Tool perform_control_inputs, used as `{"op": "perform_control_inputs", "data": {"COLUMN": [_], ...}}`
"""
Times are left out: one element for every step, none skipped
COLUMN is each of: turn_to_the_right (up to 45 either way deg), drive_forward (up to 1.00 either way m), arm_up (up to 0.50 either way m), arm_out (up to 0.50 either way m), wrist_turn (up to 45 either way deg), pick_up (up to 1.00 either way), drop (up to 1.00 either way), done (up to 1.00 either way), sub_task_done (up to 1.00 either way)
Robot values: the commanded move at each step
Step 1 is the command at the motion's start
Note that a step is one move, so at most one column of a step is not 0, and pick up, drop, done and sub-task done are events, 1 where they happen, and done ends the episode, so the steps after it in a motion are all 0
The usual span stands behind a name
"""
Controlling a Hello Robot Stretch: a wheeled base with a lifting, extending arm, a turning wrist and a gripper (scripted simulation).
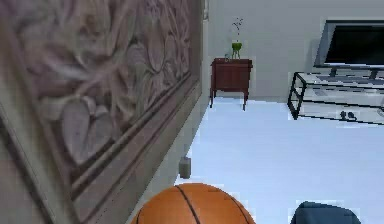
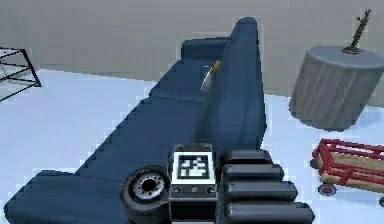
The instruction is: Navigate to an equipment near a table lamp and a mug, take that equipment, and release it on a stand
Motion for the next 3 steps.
{"op": "perform_control_inputs", "data": {"turn_to_the_right": [21.0, 0.0, 24.0], "drive_forward": [0.00, 1.00, 0.00], "arm_up": [0.00, 0.00, 0.00], "arm_out": [0.00, 0.00, 0.00], "wrist_turn": [0.0, 0.0, 0.0], "pick_up": [0.00, 0.00, 0.00], "drop": [0.00, 0.00, 0.00], "done": [0.00, 0.00, 0.00], "sub_task_done": [0.00, 0.00, 0.00]}}
